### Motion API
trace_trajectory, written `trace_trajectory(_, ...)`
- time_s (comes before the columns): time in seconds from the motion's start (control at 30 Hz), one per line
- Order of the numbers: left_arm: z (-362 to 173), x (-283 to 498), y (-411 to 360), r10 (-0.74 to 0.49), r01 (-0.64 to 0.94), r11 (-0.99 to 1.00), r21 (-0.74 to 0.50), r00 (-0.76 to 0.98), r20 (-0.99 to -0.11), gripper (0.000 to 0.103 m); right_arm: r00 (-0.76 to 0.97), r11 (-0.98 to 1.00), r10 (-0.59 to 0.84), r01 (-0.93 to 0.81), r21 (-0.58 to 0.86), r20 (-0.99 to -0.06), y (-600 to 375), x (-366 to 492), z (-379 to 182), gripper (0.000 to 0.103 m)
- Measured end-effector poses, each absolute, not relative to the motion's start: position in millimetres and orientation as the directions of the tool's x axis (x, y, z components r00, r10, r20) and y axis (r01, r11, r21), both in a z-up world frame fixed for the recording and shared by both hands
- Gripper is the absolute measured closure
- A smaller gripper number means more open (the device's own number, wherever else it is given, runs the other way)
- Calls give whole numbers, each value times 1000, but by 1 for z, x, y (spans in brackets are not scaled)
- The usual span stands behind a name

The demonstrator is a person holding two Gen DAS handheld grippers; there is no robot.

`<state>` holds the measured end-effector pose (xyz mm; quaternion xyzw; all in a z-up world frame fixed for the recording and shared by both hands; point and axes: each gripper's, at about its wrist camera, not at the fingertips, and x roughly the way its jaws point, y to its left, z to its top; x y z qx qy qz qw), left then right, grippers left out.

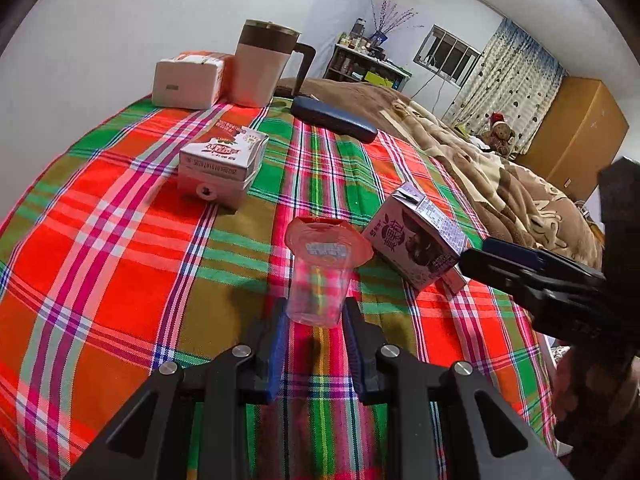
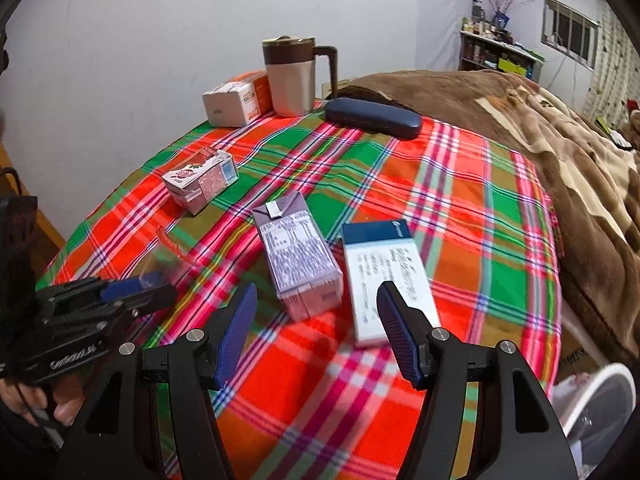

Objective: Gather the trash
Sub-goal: 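Grasp the purple drink carton with the right gripper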

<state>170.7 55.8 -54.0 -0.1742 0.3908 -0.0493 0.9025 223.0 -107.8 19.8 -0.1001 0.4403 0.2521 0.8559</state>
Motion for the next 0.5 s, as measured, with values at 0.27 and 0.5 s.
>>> trace_trajectory(0.27,-56,170,59,-226,-58,931,-361,685,-693,76,447,825,368,-562,64,-816,-89,233,11,55)
trace_trajectory(0.5,-54,163,58,-197,-74,940,-334,683,-703,76,437,835,398,-537,121,-806,-92,219,11,62)
